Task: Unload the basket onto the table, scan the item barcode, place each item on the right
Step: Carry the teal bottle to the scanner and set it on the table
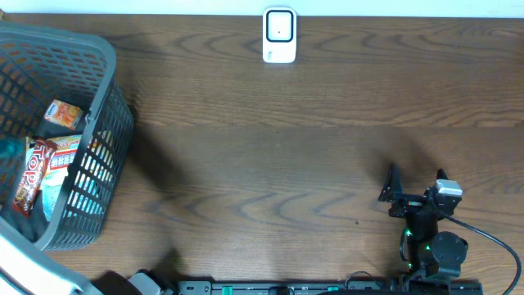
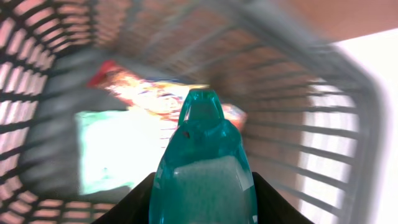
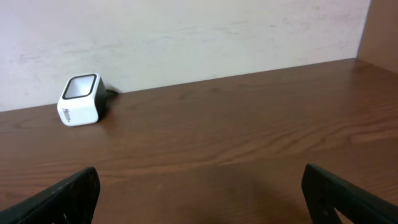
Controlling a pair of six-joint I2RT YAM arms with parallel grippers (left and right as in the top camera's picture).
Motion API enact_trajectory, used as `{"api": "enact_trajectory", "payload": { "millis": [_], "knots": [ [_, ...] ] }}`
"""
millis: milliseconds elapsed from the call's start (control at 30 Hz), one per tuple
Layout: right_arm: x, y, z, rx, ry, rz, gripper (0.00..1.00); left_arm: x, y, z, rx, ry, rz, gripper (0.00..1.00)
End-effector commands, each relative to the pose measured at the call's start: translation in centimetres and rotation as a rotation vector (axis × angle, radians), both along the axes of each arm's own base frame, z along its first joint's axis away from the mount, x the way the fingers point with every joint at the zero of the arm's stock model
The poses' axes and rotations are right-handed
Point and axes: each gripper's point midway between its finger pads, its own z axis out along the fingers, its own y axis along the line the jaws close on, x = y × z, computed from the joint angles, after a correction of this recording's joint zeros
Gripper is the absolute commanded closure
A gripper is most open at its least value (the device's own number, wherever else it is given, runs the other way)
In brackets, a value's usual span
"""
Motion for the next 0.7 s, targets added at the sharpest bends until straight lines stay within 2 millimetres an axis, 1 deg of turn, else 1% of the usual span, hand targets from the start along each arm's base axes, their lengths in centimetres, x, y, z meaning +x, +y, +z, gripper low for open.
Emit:
{"api": "enact_trajectory", "payload": {
  "millis": [0,100,133,167,233,333,400,500,567,600,667],
  "knots": [
    [0.0,-0.1,0.0,-0.007,0.0,-0.003,0.01,0.2,-1.8,5.4,0.102,-0.155,-0.065,0.59],
    [0.0,-0.1,0.0,-0.007,0.0,-0.003,0.01,0.5,-3.3,8.5,0.161,-0.263,-0.121,0.59],
    [0.0,-0.1,0.0,-0.007,0.0,-0.003,0.01,0.8,-4.3,10.0,0.184,-0.322,-0.162,0.59],
    [0.0,-0.1,0.0,-0.007,0.0,-0.003,0.01,1.0,-4.7,10.5,0.191,-0.343,-0.179,0.59],
    [0.0,-0.1,0.0,-0.007,0.0,-0.003,0.01,1.6,-6.6,12.6,0.209,-0.434,-0.266,0.59],
    [0.0,-0.1,0.0,-0.007,0.0,-0.003,0.01,2.6,-9.7,14.9,0.212,-0.539,-0.402,0.59],
    [0.0,-0.1,0.0,-0.007,0.0,-0.003,0.01,3.4,-12.0,15.6,0.187,-0.581,-0.485,0.59],
    [0.0,-0.1,0.0,-0.007,0.0,-0.003,0.01,4.8,-15.4,15.6,0.154,-0.597,-0.606,0.59],
    [0.0,-0.1,0.0,-0.007,0.0,-0.003,0.01,6.1,-18.1,15.3,0.124,-0.595,-0.707,0.59],
    [0.0,-0.1,0.0,-0.007,0.0,-0.003,0.01,6.6,-19.1,15.0,0.11,-0.593,-0.744,0.59],
    [0.0,-0.1,0.0,-0.007,0.0,-0.003,0.01,8.0,-21.6,14.1,0.076,-0.569,-0.82,0.59]
  ]
}}
